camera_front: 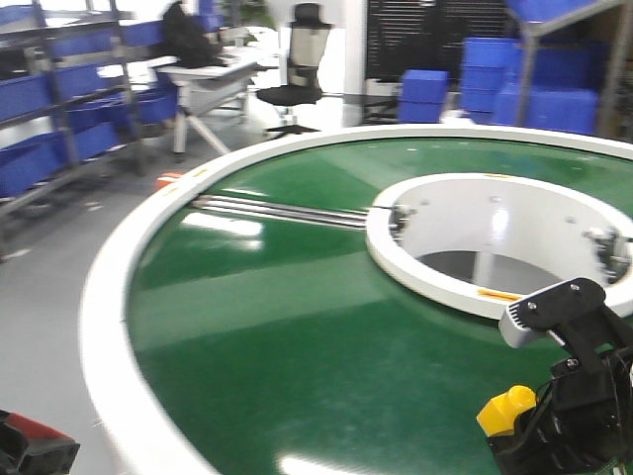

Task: Pick red and yellow blocks into blue bin
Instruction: 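Lift both held blocks and drive away from the conveyor table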

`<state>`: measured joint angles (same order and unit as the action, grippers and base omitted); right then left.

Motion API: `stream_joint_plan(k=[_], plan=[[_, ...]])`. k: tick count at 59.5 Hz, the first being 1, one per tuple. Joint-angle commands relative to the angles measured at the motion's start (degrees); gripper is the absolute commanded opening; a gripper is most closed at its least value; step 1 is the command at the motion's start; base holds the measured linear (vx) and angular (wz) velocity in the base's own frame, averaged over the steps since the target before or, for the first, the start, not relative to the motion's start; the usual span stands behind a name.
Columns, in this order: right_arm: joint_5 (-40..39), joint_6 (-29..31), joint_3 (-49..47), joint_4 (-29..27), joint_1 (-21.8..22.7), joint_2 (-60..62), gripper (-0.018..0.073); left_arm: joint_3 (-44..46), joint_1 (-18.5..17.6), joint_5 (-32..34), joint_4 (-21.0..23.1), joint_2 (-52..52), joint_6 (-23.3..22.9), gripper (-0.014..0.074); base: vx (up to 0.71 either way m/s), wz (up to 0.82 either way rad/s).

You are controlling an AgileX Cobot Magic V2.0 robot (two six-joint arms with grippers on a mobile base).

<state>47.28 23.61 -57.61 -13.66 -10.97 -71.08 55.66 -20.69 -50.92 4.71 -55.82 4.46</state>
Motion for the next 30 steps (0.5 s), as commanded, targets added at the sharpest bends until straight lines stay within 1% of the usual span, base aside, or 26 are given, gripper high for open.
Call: stream_joint_plan(k=[1,30], plan=[[-2.6,0.5,-1.5,-0.5,0.2,1.4,0.0244,1.4,-0.3,3.7,0.6,0.9,-0.1,0.0235,-0.12,0.48],[-2.6,0.5,-1.5,-0.5,0.2,1.4,0.0244,1.4,-0.3,3.7,0.6,0.9,-0.1,0.0235,-0.13,0.51]])
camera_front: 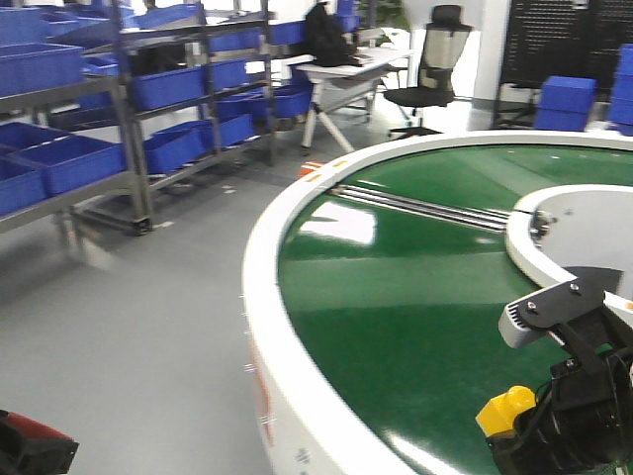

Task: Pick red and yellow blocks into blue bin
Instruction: 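Lift both held blocks and drive away from the conveyor table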

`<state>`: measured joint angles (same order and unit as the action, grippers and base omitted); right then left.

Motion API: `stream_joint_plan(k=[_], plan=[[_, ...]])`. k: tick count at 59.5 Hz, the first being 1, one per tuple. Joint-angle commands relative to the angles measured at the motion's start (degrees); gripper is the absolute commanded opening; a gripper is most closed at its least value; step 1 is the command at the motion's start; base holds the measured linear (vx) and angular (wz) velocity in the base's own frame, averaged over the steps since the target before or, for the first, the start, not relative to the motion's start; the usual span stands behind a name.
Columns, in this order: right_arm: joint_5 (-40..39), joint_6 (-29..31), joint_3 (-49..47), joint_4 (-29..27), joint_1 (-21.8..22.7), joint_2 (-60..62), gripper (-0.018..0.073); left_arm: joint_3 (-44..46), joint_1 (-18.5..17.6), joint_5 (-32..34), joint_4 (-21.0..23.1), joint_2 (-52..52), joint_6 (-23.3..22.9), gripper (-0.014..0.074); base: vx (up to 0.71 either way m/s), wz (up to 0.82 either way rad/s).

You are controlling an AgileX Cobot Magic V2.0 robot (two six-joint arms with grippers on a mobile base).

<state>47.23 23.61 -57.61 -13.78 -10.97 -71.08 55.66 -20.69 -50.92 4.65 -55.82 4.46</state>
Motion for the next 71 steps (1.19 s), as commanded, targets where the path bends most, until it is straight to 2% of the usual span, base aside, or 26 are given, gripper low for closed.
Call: stream_joint_plan(k=[1,45,71], plan=[[-2.5,0.5,-1.5,-0.4,0.2,1.4,0.0244,1.4,-0.3,3.7,0.6,0.9,-0.1,0.0235,-0.13,0.50],[-2.5,0.5,-1.5,-0.4,0.2,1.4,0.0244,1.4,-0.3,3.7,0.6,0.9,-0.1,0.0235,-0.12,0.46],[-2.3,0.5,-1.5,-0.4,0.2,1.4,0.0244,1.4,-0.3,3.5,0.6,1.0,-0.1,0.0235,-0.05,0.20]])
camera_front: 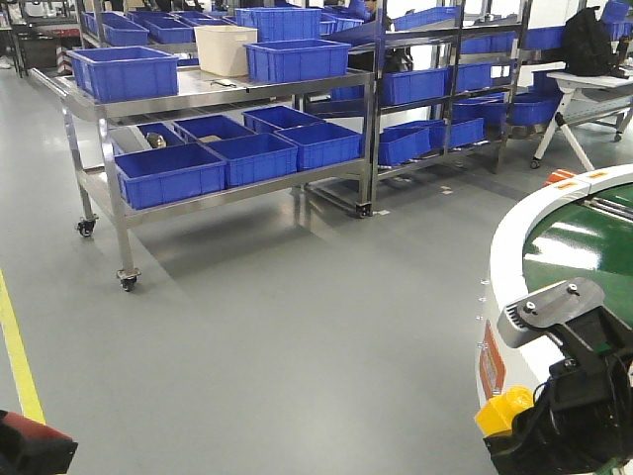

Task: Pick red and yellow blocks into blue bin
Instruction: 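Lift both held blocks and drive away from the conveyor table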

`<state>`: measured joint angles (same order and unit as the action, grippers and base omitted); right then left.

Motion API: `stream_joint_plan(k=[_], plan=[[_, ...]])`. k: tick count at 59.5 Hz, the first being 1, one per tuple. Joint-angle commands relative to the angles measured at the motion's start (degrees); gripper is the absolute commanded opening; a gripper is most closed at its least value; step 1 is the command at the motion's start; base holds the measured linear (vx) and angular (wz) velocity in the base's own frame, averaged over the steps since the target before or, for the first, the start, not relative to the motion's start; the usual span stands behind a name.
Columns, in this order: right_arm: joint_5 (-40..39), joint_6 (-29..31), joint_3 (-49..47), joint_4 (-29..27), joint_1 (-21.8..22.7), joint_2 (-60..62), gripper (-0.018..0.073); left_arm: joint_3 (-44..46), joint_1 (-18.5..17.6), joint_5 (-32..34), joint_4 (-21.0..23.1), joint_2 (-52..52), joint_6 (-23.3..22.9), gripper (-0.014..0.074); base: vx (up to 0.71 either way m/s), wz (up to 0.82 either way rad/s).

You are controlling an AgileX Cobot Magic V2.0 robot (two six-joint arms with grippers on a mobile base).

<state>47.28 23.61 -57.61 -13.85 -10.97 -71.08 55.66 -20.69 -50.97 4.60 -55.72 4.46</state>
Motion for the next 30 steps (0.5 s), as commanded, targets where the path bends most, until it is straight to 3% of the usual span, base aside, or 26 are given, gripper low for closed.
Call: stream_joint_plan(k=[1,30], plan=[[-2.4,0.5,-1.5,-0.3,0.2,1.4,0.0244,1.4,-0.3,3.6,0.7,0.9,-0.1,0.0235,0.00,0.01],[-0.8,0.5,-1.5,-0.3,0.2,1.4,0.0244,1.4,-0.3,3.7,0.7,0.8,-0.1,0.0235,0.06,0.02]])
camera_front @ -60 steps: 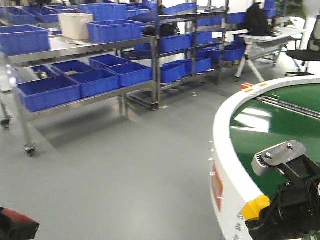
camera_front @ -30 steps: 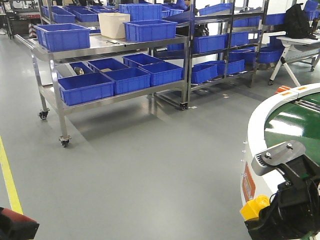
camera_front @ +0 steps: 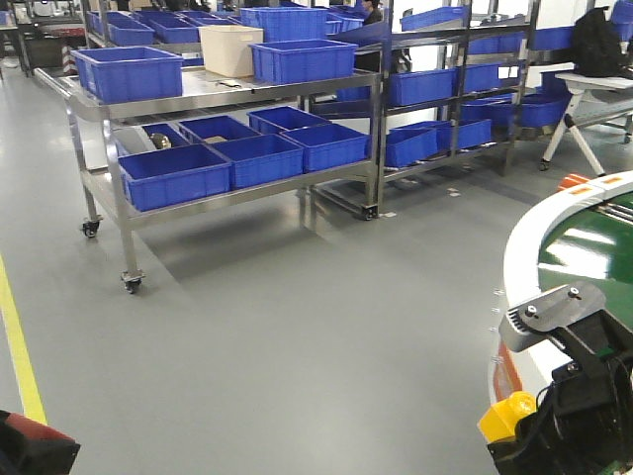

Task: Pick red and yellow blocks into blue bin
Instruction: 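Lift both held blocks and drive away from the conveyor table, then drive along the shelves to the large blue bin, holding both blocks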

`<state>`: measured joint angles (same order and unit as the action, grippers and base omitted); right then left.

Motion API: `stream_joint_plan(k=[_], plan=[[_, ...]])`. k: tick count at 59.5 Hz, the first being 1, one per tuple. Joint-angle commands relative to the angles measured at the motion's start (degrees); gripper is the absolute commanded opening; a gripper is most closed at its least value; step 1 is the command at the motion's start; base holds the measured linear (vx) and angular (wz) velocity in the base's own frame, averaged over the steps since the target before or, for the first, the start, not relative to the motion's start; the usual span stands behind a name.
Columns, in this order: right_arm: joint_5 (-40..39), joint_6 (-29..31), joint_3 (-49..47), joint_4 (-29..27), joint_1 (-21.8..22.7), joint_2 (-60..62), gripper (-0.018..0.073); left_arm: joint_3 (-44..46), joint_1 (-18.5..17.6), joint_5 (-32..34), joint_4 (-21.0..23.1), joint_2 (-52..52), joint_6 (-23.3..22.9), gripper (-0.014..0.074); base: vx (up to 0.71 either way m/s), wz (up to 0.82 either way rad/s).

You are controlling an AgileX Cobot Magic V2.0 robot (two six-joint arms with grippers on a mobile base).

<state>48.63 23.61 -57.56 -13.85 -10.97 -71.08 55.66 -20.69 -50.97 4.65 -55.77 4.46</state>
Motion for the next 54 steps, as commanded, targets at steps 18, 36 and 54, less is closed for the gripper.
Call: stream_joint_plan(k=[18,36,54], plan=[[1.9,0.5,-1.5,-0.3,0.2,1.4,0.0244,1.4,-0.3,3.7,0.6,0.9,-0.1,0.0235,0.21,0.21],[2.4,0.5,-1.5,-0.3,0.2,1.4,0.0244,1.4,-0.3,3.7,0.6,0.9,-0.1,0.0235,0.31,0.12],[2.6,0.5,-1.5,-0.3,0.2,1.4,0.0244,1.4,-0.3,3.8,0.6,0.9,-0.1,0.0235,0.35,0.04]])
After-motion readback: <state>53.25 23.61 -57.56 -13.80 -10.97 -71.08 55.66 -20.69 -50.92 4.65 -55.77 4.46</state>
